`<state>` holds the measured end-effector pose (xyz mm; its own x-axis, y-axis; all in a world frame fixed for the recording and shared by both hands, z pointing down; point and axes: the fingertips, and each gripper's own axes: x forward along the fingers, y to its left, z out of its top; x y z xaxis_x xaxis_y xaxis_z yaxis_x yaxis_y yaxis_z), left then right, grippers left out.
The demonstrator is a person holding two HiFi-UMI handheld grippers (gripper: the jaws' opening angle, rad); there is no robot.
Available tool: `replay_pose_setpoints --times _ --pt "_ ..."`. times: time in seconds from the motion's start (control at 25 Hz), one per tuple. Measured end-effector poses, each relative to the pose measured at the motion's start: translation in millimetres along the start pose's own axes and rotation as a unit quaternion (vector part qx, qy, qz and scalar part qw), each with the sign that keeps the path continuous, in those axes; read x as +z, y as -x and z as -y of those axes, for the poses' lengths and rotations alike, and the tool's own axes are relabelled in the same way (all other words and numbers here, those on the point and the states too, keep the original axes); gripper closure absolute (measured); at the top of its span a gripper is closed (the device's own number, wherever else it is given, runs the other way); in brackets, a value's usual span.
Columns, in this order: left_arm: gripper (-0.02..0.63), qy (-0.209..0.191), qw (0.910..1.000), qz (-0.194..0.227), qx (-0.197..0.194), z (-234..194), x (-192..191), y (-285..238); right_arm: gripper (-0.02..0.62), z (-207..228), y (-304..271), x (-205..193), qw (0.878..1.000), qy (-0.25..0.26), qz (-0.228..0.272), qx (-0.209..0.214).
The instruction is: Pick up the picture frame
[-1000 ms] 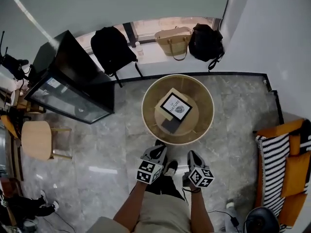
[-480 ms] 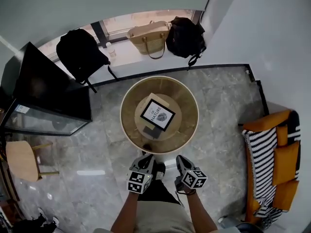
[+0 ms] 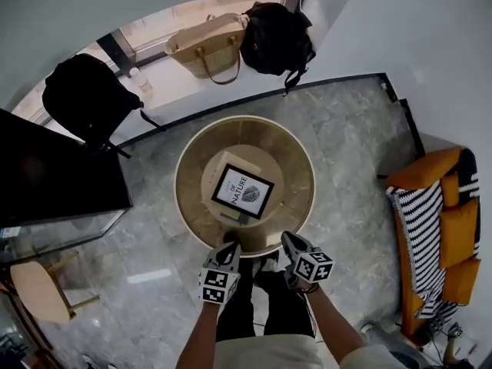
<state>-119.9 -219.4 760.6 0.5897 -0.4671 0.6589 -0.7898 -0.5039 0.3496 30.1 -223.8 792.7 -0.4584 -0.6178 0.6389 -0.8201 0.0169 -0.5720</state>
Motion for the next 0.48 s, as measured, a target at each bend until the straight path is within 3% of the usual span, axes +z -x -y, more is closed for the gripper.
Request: replay_pose_setpoints --times 0.32,0.48 --pt "0.586 -0.020 0.9996 -0.007 -0.018 -5 13 -103 0.561 40 -59 8 1.000 0.026 -0.006 0.008" --pt "0.586 -0.005 0.9996 -0.014 -0.025 -3 -1 -135 0.560 46 -83 6 0.996 -0.032 0.012 0.077"
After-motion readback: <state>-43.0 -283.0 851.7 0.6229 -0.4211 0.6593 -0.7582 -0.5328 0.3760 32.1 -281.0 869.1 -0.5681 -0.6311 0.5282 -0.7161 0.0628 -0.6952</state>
